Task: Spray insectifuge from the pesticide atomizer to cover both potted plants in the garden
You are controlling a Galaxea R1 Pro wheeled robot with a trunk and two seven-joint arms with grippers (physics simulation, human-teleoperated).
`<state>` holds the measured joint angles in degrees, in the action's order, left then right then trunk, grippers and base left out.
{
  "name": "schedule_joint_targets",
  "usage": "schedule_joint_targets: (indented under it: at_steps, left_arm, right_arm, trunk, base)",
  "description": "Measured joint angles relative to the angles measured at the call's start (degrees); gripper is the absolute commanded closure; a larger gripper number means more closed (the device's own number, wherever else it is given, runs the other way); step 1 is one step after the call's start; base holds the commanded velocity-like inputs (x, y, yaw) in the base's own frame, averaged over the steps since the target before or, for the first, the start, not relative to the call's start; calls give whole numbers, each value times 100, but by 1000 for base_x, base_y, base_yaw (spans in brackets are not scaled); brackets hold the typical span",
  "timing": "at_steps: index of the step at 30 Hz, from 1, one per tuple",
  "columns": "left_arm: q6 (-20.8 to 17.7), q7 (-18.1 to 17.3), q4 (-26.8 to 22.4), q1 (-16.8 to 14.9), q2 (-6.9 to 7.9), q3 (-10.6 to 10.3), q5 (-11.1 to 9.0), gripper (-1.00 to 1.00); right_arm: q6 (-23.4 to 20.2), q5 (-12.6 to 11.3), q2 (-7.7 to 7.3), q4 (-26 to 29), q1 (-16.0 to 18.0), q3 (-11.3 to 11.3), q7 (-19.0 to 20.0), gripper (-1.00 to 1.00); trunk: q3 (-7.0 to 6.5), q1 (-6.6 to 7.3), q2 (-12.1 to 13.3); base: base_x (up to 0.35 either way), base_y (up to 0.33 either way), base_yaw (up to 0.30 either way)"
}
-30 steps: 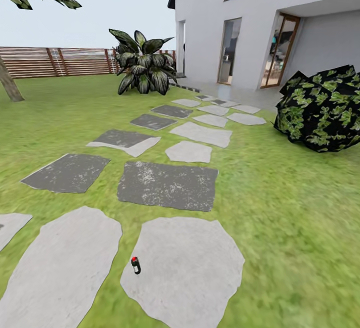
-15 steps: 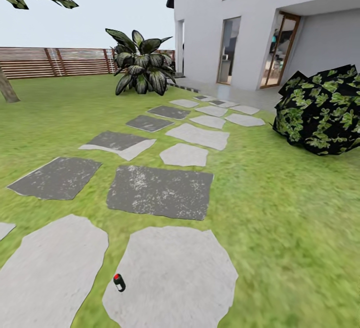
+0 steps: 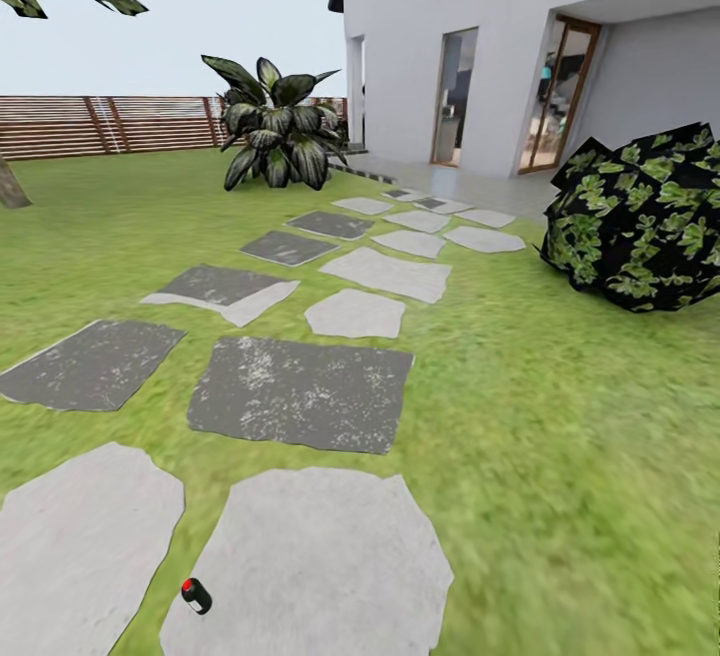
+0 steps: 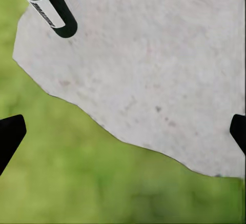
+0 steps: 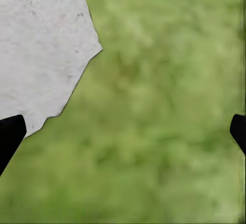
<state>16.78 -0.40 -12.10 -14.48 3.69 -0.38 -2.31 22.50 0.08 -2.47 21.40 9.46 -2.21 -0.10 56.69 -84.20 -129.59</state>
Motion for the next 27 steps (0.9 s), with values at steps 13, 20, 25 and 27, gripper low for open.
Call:
schedule_joint_targets:
  at_steps: [13, 20, 25, 27]
  left_arm:
    - [8, 0, -7, -1, 22, 0, -1, -100]
    - [8, 0, -7, 0, 25, 0, -4, -100]
    - [8, 0, -7, 0, 25, 0, -3, -100]
    - [8, 0, -7, 0, 25, 0, -3, -100]
  right_arm:
    - [-7, 0, 0, -2, 0, 31, 22, -100]
    - [-9, -3, 0, 11, 0, 28, 18, -100]
    - [-9, 0, 0, 3, 0, 35, 18, -100]
    - [-9, 0, 0, 7, 0, 36, 18, -100]
  trunk:
    - [0, 1, 0]
    - [0, 1, 0]
    - [0, 1, 0]
    - [0, 1, 0]
  base:
    - [206, -220, 0]
    - [242, -195, 0]
    - [242, -195, 0]
    - [242, -195, 0]
